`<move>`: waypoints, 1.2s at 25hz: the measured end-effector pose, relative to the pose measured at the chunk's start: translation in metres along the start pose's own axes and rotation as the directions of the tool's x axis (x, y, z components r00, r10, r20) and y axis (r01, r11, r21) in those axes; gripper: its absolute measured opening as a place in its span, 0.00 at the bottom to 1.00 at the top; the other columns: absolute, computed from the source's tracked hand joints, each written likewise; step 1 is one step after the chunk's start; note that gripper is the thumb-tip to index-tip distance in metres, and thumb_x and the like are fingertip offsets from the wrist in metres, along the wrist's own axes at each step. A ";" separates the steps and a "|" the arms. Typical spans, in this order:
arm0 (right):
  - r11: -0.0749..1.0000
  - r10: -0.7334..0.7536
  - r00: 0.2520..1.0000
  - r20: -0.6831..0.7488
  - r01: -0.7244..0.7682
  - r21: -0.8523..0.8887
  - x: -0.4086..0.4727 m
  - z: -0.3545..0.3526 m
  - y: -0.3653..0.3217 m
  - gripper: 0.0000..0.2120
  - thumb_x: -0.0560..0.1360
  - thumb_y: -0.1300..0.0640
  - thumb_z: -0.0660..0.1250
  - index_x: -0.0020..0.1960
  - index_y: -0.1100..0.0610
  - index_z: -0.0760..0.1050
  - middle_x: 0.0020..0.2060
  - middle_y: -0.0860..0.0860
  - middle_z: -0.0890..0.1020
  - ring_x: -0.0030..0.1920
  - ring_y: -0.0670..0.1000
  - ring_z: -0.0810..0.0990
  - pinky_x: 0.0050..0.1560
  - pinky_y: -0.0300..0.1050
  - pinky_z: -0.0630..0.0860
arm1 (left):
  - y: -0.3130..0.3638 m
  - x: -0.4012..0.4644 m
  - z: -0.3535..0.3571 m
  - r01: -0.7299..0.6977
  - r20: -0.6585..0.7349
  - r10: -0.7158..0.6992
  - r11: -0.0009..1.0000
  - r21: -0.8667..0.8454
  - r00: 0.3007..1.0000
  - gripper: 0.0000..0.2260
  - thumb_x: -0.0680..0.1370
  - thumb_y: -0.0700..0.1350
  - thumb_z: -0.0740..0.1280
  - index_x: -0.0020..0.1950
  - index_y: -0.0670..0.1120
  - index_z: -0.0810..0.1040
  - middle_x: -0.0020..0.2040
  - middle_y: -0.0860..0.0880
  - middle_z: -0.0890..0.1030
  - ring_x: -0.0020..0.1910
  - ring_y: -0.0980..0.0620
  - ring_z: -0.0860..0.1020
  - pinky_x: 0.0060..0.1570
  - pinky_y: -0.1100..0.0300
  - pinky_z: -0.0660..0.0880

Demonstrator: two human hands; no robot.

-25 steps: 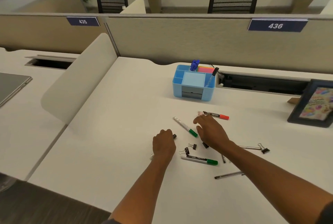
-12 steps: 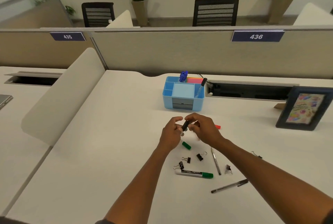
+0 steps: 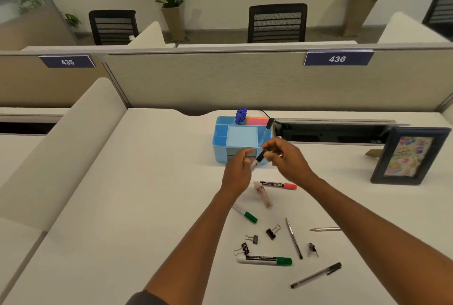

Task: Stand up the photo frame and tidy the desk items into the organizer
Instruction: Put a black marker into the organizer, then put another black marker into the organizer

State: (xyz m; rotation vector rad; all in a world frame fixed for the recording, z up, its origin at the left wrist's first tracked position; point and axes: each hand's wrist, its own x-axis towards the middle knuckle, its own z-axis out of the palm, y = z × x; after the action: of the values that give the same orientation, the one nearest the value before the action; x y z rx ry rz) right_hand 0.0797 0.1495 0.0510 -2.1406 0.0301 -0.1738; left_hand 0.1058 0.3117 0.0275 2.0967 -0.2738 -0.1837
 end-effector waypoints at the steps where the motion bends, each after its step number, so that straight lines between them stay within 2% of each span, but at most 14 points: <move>1: 1.000 -0.013 0.998 -0.064 0.013 0.001 0.009 -0.008 -0.003 0.07 0.77 0.62 0.67 0.53 0.54 0.76 0.45 0.47 0.80 0.44 0.44 0.80 0.43 0.33 0.75 | 0.000 0.006 -0.002 -0.023 -0.057 0.028 0.996 0.085 0.998 0.14 0.82 0.40 0.58 0.67 0.48 0.72 0.62 0.48 0.77 0.57 0.53 0.76 0.56 0.59 0.75; 3: 0.999 -0.037 0.975 -0.217 0.041 0.017 0.025 -0.024 -0.007 0.06 0.77 0.62 0.67 0.53 0.57 0.76 0.44 0.48 0.81 0.44 0.43 0.80 0.43 0.31 0.75 | -0.005 0.018 -0.007 -0.048 -0.078 0.071 0.963 0.263 0.994 0.19 0.80 0.37 0.63 0.71 0.48 0.69 0.66 0.47 0.74 0.62 0.50 0.74 0.59 0.57 0.74; 6: 0.997 -0.072 0.905 -0.419 0.061 -0.038 0.044 -0.038 -0.008 0.04 0.77 0.60 0.68 0.52 0.58 0.77 0.41 0.48 0.81 0.41 0.42 0.80 0.41 0.28 0.73 | -0.018 0.033 -0.013 -0.036 0.029 0.025 0.841 0.540 0.999 0.29 0.77 0.38 0.66 0.76 0.50 0.61 0.76 0.48 0.62 0.74 0.48 0.63 0.69 0.52 0.67; 9: 0.986 -0.099 0.876 -0.472 0.022 -0.166 0.059 -0.038 -0.003 0.06 0.77 0.56 0.67 0.52 0.58 0.76 0.43 0.48 0.80 0.43 0.45 0.78 0.41 0.29 0.70 | -0.030 0.037 -0.014 -0.065 0.126 -0.029 0.734 0.677 0.992 0.32 0.78 0.40 0.65 0.78 0.51 0.53 0.79 0.48 0.52 0.78 0.47 0.51 0.74 0.47 0.56; 13: 0.948 -0.065 0.904 -0.422 -0.076 -0.310 0.074 -0.022 0.005 0.08 0.77 0.52 0.68 0.51 0.55 0.75 0.41 0.45 0.77 0.41 0.47 0.76 0.38 0.36 0.72 | -0.036 0.036 -0.012 -0.102 0.148 -0.006 0.694 0.713 0.989 0.31 0.80 0.43 0.62 0.79 0.50 0.50 0.80 0.48 0.49 0.78 0.46 0.48 0.74 0.46 0.50; 17: 0.916 0.043 0.917 -0.396 -0.195 -0.351 0.083 -0.003 0.017 0.08 0.77 0.50 0.67 0.48 0.54 0.74 0.39 0.47 0.78 0.39 0.47 0.75 0.30 0.36 0.64 | -0.037 0.035 -0.014 -0.102 0.145 -0.002 0.705 0.702 0.989 0.31 0.80 0.44 0.62 0.79 0.51 0.50 0.80 0.48 0.49 0.78 0.47 0.47 0.74 0.47 0.48; 20: 0.883 0.103 0.920 -0.378 -0.259 -0.391 0.090 0.007 0.028 0.08 0.78 0.49 0.65 0.46 0.53 0.72 0.40 0.50 0.81 0.39 0.48 0.77 0.29 0.37 0.67 | -0.038 0.037 -0.016 -0.101 0.143 -0.001 0.707 0.700 0.990 0.30 0.80 0.45 0.63 0.79 0.51 0.50 0.80 0.48 0.50 0.78 0.47 0.48 0.74 0.48 0.49; 24: 0.862 0.169 0.905 -0.391 -0.328 -0.386 0.096 0.012 0.038 0.09 0.78 0.48 0.65 0.47 0.53 0.72 0.41 0.53 0.82 0.40 0.49 0.78 0.28 0.37 0.67 | -0.036 0.041 -0.017 -0.094 0.143 -0.009 0.708 0.700 0.990 0.31 0.80 0.45 0.64 0.78 0.51 0.51 0.80 0.49 0.51 0.78 0.47 0.49 0.75 0.48 0.50; 30: 0.867 0.207 0.906 -0.368 -0.344 -0.360 0.109 0.010 0.041 0.09 0.77 0.49 0.65 0.47 0.54 0.71 0.41 0.54 0.82 0.41 0.52 0.78 0.31 0.42 0.71 | -0.040 0.041 -0.013 -0.089 0.117 0.011 0.726 0.682 0.993 0.29 0.80 0.47 0.63 0.78 0.51 0.53 0.79 0.49 0.53 0.78 0.47 0.51 0.74 0.47 0.52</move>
State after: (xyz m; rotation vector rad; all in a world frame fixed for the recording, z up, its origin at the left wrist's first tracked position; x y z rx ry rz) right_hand 0.1904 0.1257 0.0240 -2.4812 0.6190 -0.3686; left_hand 0.1534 0.3310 -0.0012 2.8261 -0.5259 -0.1755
